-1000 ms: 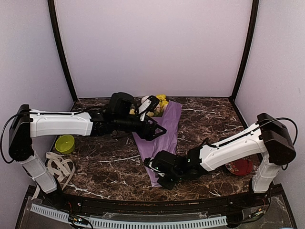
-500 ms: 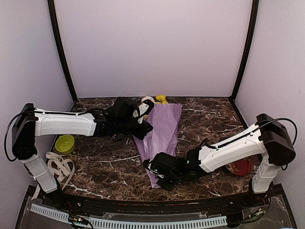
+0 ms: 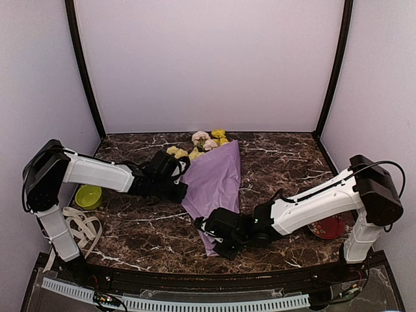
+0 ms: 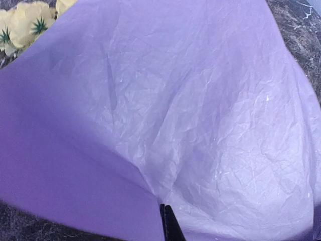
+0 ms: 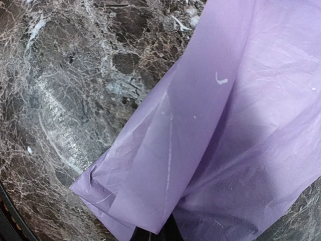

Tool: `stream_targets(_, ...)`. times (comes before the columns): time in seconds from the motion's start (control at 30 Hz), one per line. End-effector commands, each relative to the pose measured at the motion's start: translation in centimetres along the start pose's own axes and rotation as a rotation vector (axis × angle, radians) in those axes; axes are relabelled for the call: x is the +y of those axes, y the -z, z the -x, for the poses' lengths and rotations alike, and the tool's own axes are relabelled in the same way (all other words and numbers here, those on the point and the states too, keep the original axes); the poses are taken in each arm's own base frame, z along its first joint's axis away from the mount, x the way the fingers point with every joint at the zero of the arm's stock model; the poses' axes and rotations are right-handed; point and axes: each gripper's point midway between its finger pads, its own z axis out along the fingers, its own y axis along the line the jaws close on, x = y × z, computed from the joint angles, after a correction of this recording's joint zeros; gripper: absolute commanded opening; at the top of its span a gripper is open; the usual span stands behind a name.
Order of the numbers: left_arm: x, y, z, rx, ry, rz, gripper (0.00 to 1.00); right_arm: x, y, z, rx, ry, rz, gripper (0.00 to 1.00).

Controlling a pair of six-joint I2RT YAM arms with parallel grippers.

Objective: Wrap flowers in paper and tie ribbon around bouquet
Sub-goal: Fold the two-thirds-folded wrapping paper at the center of the board.

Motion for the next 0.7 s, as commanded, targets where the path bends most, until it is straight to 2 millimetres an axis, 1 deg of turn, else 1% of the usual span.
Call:
stream_targets(0.0, 3.1, -1.4, -0.8, 0.0, 0.071, 0.072, 0.0, 1.2, -0.1, -1.0, 0.043, 0.033, 0.023, 0.0)
stream_targets(0.13, 4.0, -2.5, -1.7, 0.01, 0.099, 0.068, 0.0, 1.3, 0.1, -1.1, 0.045, 0.036, 0.028, 0.0)
stream_targets(0.23, 3.8, -3.2, -1.9, 0.009, 0.098, 0.045, 0.0, 1.6, 0.4, -1.0, 0.043, 0.04, 0.043, 0.0)
stream_targets(0.27, 3.8, -3.4, -2.0, 0.012, 0.098, 0.041, 0.0, 1.8, 0.7, -0.9, 0.038, 0.042, 0.061, 0.01)
stream_targets(0.3, 3.7, -3.6, -2.1, 0.015, 0.097, 0.036, 0.0, 2.3, 1.0, -0.8, 0.029, 0.047, 0.093, 0.04)
stream_targets(0.37, 3.6, -3.9, -2.3, 0.015, 0.098, 0.027, 0.0, 3.6, 2.3, -0.2, -0.007, 0.059, 0.185, 0.11)
stream_targets(0.47, 3.3, -4.2, -2.6, 0.018, 0.098, 0.011, 0.0, 5.3, 5.4, 1.0, -0.086, 0.077, 0.324, 0.25)
stream_targets(0.5, 3.2, -4.3, -2.7, 0.02, 0.098, 0.003, 0.0, 5.7, 6.0, 1.1, -0.1, 0.083, 0.357, 0.29)
stream_targets(0.53, 3.0, -4.3, -2.8, 0.019, 0.098, -0.011, 0.0, 5.9, 7.5, 1.8, -0.142, 0.08, 0.386, 0.31)
stream_targets(0.57, 2.8, -4.4, -2.8, 0.02, 0.099, -0.021, 0.0, 5.8, 8.4, 2.3, -0.172, 0.075, 0.398, 0.32)
stream_targets(0.63, 2.6, -4.4, -3.0, 0.019, 0.104, -0.035, 0.0, 5.2, 9.6, 3.1, -0.216, 0.062, 0.403, 0.32)
stream_targets(0.67, 2.5, -4.4, -3.0, 0.016, 0.106, -0.043, 0.0, 4.5, 9.9, 3.6, -0.235, 0.046, 0.396, 0.32)
